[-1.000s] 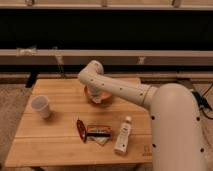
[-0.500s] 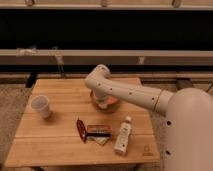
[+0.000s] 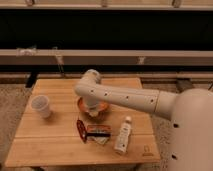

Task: Drag the ceramic bowl in a circle

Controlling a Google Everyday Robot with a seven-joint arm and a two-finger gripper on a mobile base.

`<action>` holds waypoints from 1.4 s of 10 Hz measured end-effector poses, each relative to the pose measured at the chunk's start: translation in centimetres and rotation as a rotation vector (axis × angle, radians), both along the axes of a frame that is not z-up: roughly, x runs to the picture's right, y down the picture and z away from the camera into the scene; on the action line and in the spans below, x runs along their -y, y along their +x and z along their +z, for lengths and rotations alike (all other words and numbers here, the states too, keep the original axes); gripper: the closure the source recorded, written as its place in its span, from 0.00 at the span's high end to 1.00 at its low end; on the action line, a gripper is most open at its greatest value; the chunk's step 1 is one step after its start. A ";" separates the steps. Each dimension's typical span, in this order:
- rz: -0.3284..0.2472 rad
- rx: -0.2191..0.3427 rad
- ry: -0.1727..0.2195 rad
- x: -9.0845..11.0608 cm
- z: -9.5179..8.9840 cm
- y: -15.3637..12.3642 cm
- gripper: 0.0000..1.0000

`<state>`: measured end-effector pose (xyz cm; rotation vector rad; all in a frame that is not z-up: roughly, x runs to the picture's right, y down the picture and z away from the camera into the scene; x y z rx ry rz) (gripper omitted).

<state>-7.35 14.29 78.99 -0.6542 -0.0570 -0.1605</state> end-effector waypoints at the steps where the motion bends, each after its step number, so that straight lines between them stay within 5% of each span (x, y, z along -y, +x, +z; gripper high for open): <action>1: -0.015 0.025 -0.005 -0.2 -0.5 -0.7 0.00; 9: -0.139 0.200 -0.013 1.0 -0.1 -10.9 0.00; 14: -0.056 0.134 0.027 6.2 4.6 -10.9 0.00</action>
